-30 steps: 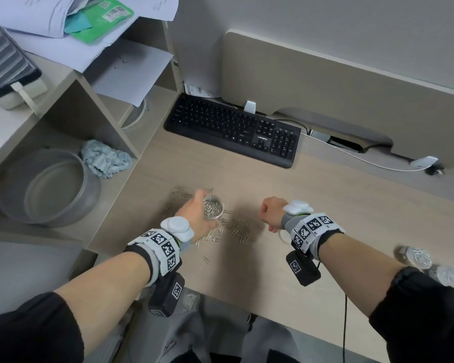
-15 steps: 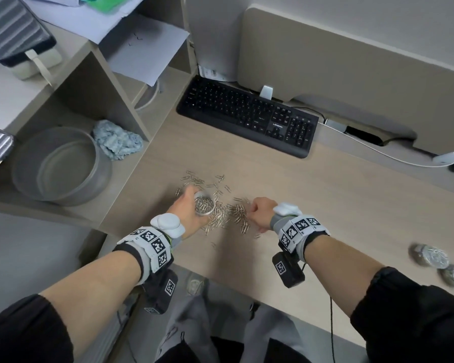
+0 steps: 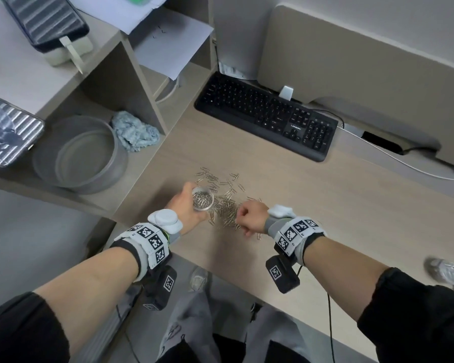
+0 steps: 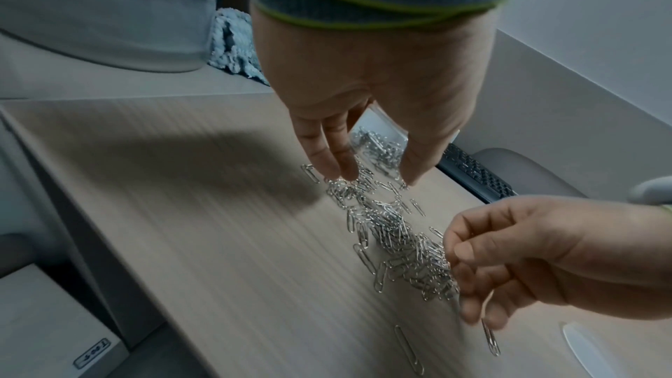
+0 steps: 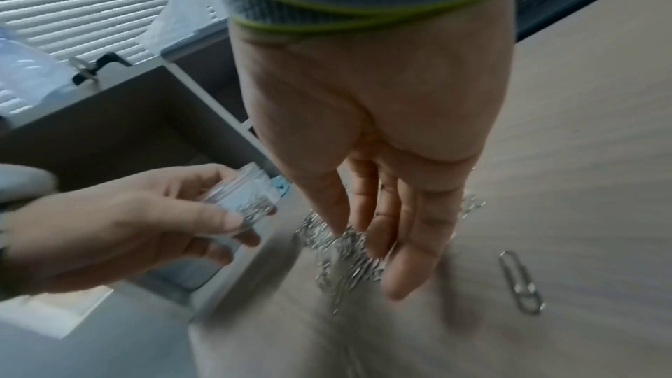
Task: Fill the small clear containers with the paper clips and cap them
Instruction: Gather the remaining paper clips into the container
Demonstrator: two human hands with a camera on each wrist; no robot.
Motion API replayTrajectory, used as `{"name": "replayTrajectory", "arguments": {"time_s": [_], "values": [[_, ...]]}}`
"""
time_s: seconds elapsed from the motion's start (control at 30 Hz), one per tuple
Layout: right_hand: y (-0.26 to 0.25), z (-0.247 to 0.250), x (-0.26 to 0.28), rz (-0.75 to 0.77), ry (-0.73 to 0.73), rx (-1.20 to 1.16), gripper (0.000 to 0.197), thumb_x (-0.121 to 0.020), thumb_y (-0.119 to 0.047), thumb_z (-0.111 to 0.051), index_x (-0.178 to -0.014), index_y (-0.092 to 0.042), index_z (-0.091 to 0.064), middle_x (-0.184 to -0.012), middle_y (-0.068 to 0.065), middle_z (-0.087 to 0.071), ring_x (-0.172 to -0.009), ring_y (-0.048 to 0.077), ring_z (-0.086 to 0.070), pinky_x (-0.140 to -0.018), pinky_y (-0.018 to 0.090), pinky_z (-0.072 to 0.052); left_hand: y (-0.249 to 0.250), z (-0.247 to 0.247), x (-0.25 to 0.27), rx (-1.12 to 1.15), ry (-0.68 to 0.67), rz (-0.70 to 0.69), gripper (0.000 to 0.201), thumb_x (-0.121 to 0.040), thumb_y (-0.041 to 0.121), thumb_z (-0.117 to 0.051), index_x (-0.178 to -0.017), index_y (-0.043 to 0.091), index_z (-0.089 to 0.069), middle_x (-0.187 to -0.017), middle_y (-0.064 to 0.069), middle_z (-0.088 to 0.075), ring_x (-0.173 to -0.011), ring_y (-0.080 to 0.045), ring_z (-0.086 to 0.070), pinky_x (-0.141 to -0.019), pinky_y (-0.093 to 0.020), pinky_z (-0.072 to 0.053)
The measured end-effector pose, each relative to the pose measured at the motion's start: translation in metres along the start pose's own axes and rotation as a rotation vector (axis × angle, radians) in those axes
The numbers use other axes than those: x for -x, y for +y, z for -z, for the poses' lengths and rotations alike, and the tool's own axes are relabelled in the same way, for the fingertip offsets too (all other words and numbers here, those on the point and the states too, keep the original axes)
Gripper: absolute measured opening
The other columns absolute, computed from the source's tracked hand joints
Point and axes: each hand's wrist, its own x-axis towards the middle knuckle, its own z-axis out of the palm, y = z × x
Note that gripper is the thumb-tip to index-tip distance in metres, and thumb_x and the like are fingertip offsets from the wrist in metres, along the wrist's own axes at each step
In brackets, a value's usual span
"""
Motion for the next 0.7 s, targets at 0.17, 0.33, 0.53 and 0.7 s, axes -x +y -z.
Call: {"name": "replayTrajectory", "arguments": {"time_s": [0.17,0.33,0.53,0.7], "values": [[-0.005,-0.047,0.008,0.062,-0.257,0.089,0.006,-0.089,0.002,-0.057,-0.091,-0.003,-0.060,-0.070,0.014,-0.069,-0.051,0.016,-0.068,-0.057,0.032,-0.060,-0.008,0.009,0.005,0.007,0.029,0.010,0.054,-0.073,0.019,-0.079,-0.106,0.033,-0.038,-0.094,0.016,-0.055,-0.087,-0.019,-0.061,-0.077,-0.027,-0.048],[-0.013,-0.045,-0.009,0.002,-0.156,0.061,0.017,-0.086,0.004,-0.057,-0.082,-0.012,-0.059,-0.072,0.014,-0.068,-0.057,0.025,-0.066,-0.068,0.046,-0.060,-0.023,0.014,0.010,0.023,0.048,0.054,0.053,-0.074,0.018,-0.078,-0.107,0.030,-0.039,-0.091,0.013,-0.056,-0.080,-0.015,-0.059,-0.068,-0.020,-0.040],[-0.037,-0.007,-0.025,0.148,0.055,0.288,0.013,-0.086,-0.003,-0.057,-0.089,-0.013,-0.066,-0.083,0.001,-0.064,-0.068,0.020,-0.062,-0.062,0.029,-0.053,-0.034,0.015,0.011,0.011,0.047,0.127,0.061,-0.071,0.026,-0.079,-0.119,0.019,-0.042,-0.103,-0.002,-0.064,-0.088,-0.027,-0.063,-0.076,-0.033,-0.052],[-0.059,-0.011,-0.033,0.336,0.082,0.827,0.043,-0.087,-0.022,-0.061,-0.127,-0.014,-0.048,-0.127,0.012,-0.048,-0.113,0.033,-0.051,-0.091,0.043,-0.050,-0.038,0.019,0.010,0.021,0.046,0.150,0.064,-0.070,0.032,-0.080,-0.120,0.021,-0.041,-0.105,-0.002,-0.064,-0.090,-0.028,-0.063,-0.079,-0.035,-0.052]]}}
